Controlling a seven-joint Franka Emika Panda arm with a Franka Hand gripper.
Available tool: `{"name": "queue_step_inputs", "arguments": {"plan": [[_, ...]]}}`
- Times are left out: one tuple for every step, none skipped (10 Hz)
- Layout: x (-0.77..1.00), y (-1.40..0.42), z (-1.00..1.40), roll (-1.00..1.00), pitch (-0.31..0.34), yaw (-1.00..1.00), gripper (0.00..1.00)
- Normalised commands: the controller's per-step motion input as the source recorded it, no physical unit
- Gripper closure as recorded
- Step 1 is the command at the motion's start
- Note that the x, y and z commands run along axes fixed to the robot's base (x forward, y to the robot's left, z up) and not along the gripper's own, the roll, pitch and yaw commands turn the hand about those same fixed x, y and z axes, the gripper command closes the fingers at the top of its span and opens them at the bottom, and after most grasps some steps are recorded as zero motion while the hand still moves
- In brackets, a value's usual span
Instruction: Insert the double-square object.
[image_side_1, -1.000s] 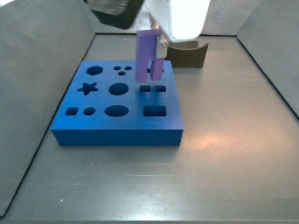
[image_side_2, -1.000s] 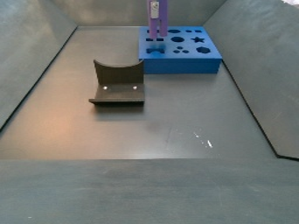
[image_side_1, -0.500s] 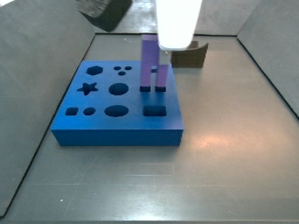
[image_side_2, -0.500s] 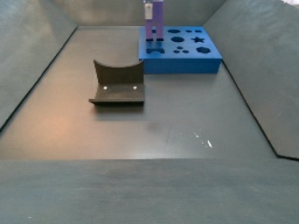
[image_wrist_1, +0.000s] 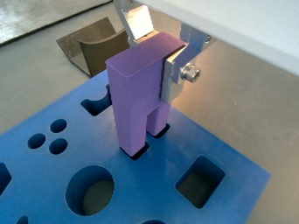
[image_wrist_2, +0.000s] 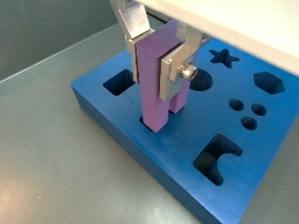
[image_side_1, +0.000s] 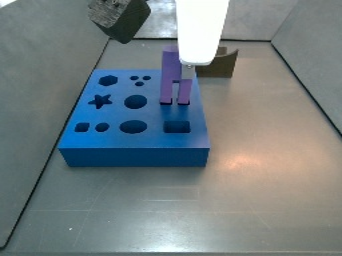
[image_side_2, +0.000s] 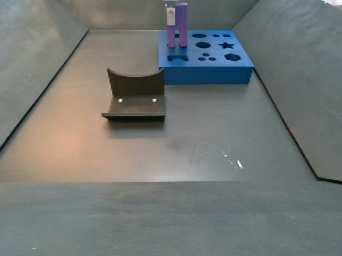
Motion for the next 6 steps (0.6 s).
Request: {"name": "queue_step_inputs", "arguments": {"plan": [[0.0,0.0,-0.31,-0.28,-0.013,0.13,1.0],[0.0,0.0,-0.32,-0.29,0.0,0.35,1.0],[0.01,0.0,-0.37,-0.28,-0.024,0.29,1.0],[0.14,0.01,-0.48,-0.22,-0.054,0.01,1.0],[0.11,0.0,-0.57,-0.08,-0.11,-0.17,1.0],[0.16,-0.09,-0.4,-0.01,-0.04,-0.46,1.0]]}}
